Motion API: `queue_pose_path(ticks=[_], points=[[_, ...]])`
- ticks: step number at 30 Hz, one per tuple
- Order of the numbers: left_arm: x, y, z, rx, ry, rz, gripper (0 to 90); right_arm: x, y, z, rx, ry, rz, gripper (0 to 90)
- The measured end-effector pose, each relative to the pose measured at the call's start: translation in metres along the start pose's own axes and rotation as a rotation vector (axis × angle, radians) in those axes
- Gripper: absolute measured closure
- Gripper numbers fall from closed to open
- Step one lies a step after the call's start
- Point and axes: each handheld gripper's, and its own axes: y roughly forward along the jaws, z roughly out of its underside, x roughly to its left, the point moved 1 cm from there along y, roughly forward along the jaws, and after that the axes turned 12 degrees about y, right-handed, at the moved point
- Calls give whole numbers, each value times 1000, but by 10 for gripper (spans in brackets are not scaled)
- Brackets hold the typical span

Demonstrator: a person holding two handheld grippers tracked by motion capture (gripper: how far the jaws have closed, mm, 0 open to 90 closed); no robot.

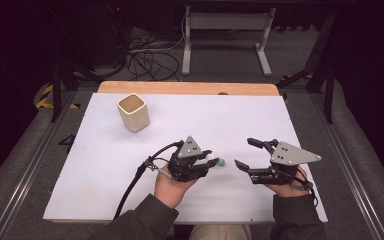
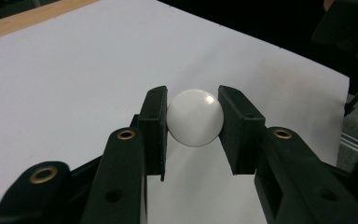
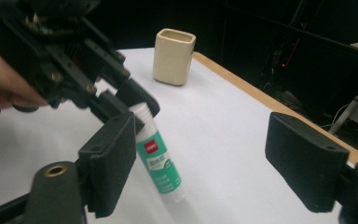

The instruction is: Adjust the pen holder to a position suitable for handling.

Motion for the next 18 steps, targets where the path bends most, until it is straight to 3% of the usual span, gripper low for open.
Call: queue_pose_path(ticks=[12, 18], points=[[7, -7, -13, -48, -31, 24, 652, 15, 20, 6, 54, -104, 10, 371], [8, -9, -16, -55, -40, 35, 652, 21, 30, 9, 82, -142, 37, 401]])
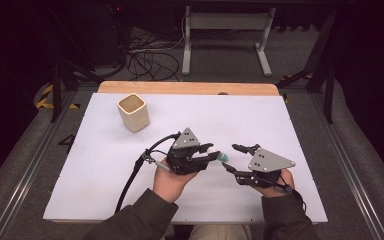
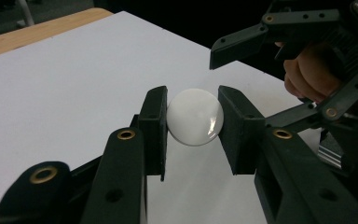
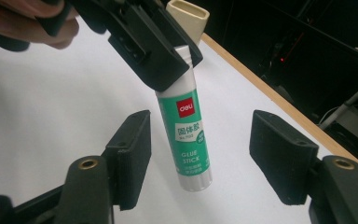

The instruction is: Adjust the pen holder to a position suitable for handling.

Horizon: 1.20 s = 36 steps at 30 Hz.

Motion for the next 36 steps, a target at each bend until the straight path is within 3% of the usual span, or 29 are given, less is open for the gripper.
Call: queue_pose_path(ticks=[11, 19, 27, 31, 34, 36], points=[[0, -4, -5, -11, 16, 3, 651, 15, 23, 3, 61, -85, 62, 508], [-1, -5, -5, -15, 8, 11, 651, 22, 29, 3, 56, -110, 100, 647], [2, -7, -6, -39, 17, 10, 635, 22, 31, 1, 29, -79, 111, 660], [5, -12, -7, -76, 19, -8, 539, 21, 34, 3, 37, -57, 103, 661], [6, -14, -6, -77, 41, -16, 505, 19, 35, 3, 27, -27, 101, 661], [8, -16, -3, -73, 67, -47, 446, 17, 34, 3, 15, -7, 102, 661]])
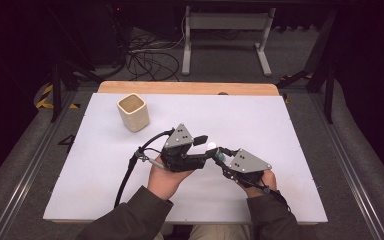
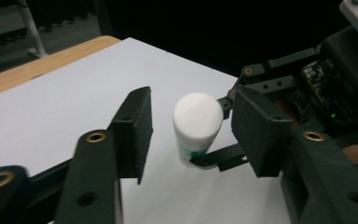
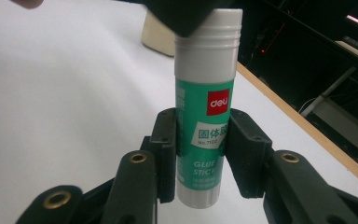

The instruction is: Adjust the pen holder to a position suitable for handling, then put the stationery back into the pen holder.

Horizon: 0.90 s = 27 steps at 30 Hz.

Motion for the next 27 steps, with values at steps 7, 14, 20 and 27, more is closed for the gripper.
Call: queue_pose_path(ticks=[7, 14, 20, 27], points=[[3, -17, 13, -28, 27, -47, 313, -6, -3, 1, -36, 83, 6, 661], [10, -37, 25, -49, 12, -88, 210, -9, -3, 1, -95, 168, -18, 661], [13, -53, 34, -61, 11, -125, 199, -10, -6, -2, -130, 206, -32, 661], [18, -71, 43, -79, -22, -163, 186, -10, -6, -7, -157, 224, -49, 661]])
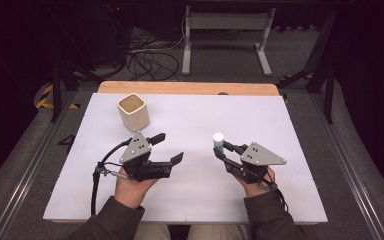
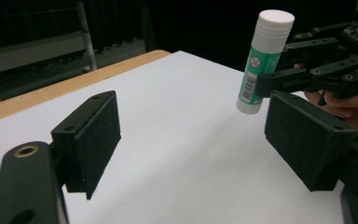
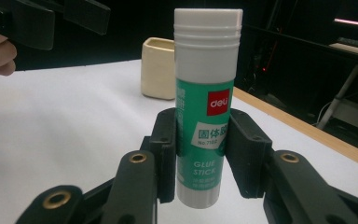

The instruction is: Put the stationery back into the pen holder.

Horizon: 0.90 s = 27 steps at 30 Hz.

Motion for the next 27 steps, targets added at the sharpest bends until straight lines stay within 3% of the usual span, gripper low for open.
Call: queue_pose_path(ticks=[17, 27], points=[[24, -32, 20, -12, 7, -83, 93, 6, 21, -17, -35, 38, -7, 662], [35, -43, 36, -16, -3, -90, 59, 12, 37, -34, -67, 58, -18, 661]])
